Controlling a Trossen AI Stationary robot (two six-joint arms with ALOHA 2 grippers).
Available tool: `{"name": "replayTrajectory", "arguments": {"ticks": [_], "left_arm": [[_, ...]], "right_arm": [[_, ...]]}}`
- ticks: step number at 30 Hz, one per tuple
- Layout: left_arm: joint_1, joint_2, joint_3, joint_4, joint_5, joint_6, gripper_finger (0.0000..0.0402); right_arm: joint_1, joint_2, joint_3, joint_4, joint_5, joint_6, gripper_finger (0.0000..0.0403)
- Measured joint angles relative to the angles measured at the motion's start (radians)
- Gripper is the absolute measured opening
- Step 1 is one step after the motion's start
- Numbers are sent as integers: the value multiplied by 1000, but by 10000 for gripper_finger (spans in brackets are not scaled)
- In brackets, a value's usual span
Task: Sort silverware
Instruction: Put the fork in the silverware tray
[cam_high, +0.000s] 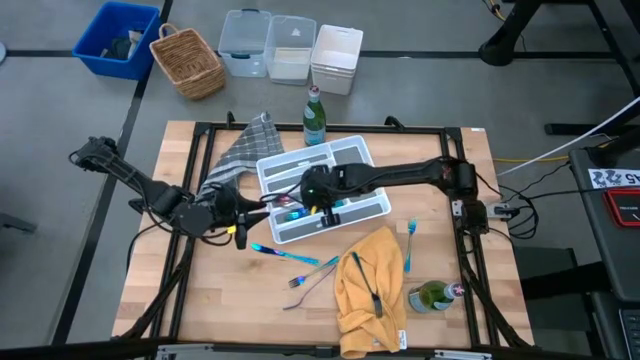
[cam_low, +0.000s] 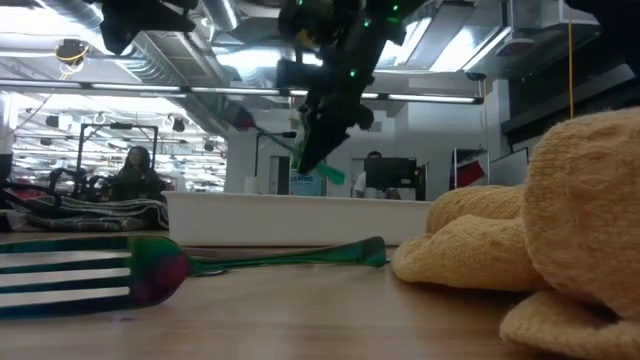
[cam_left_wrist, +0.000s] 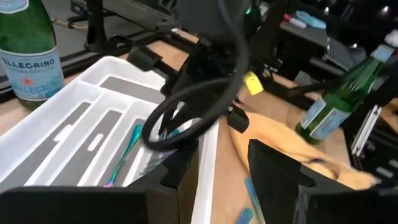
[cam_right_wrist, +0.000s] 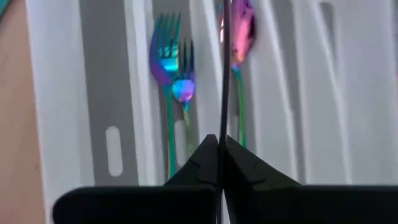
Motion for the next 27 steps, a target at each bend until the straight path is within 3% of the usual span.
{"name": "replayTrajectory", "arguments": {"ticks": [17,27], "left_arm": [[0,0,0,-45,41,-4,127],[0,0,0,-51,41,-4,127]], "right_arm": [[-1,76,-1,-123,-9,-19,12],[-1,91,-1,-111,21,-16,12]]}}
